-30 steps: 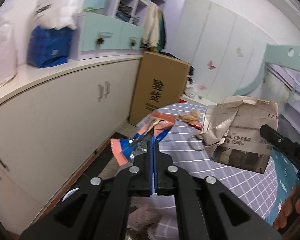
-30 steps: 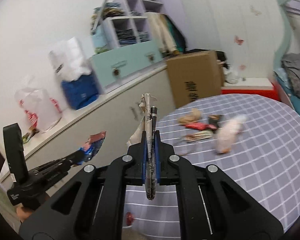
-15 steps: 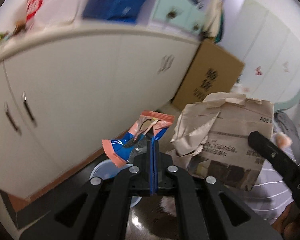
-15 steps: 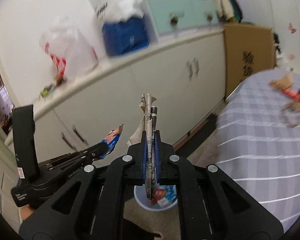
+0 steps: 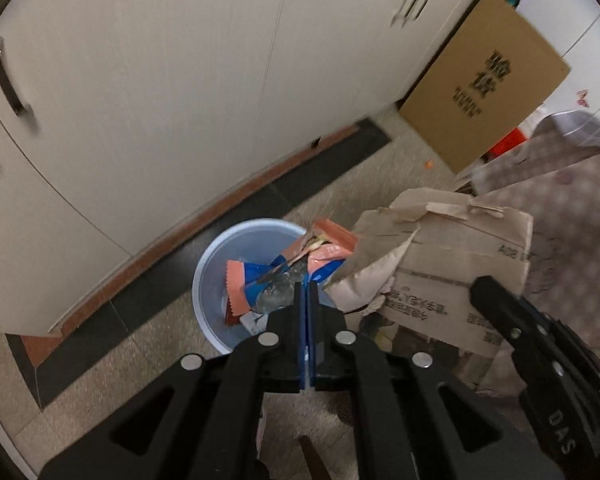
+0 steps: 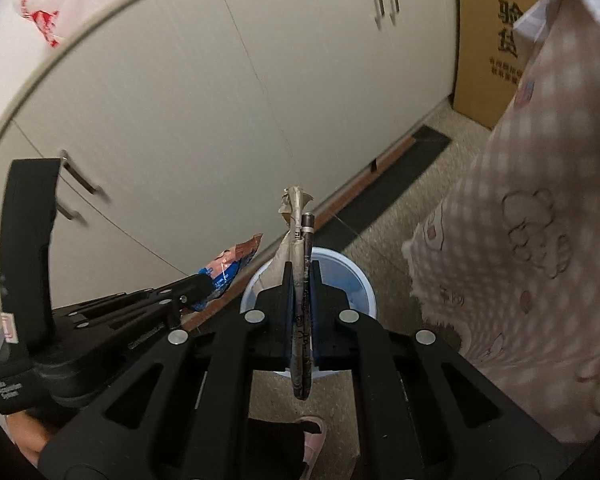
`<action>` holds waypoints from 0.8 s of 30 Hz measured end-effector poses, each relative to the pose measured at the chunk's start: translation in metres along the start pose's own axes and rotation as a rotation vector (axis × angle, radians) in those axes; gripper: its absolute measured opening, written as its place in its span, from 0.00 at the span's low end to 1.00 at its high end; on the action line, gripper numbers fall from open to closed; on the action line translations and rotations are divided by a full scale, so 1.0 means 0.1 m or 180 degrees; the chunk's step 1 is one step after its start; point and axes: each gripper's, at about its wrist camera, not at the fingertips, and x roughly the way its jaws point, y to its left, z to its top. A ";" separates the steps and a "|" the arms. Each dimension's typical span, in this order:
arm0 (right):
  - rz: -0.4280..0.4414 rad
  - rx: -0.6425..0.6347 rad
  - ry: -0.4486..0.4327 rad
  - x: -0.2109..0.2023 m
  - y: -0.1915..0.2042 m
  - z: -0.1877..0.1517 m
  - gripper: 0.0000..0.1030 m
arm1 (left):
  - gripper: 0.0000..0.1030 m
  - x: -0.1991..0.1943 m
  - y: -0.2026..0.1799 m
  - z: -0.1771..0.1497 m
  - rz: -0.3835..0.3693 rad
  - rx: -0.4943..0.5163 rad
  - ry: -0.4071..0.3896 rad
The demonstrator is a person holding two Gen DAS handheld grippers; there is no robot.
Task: Collect trash
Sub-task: 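Carry both items over the wastebasket and open both tools to drop them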
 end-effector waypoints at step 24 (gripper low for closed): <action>-0.0027 0.0060 0.0330 0.57 0.01 -0.21 0.07 | 0.62 0.28 0.25 -0.12 -0.0004 -0.0360 0.0306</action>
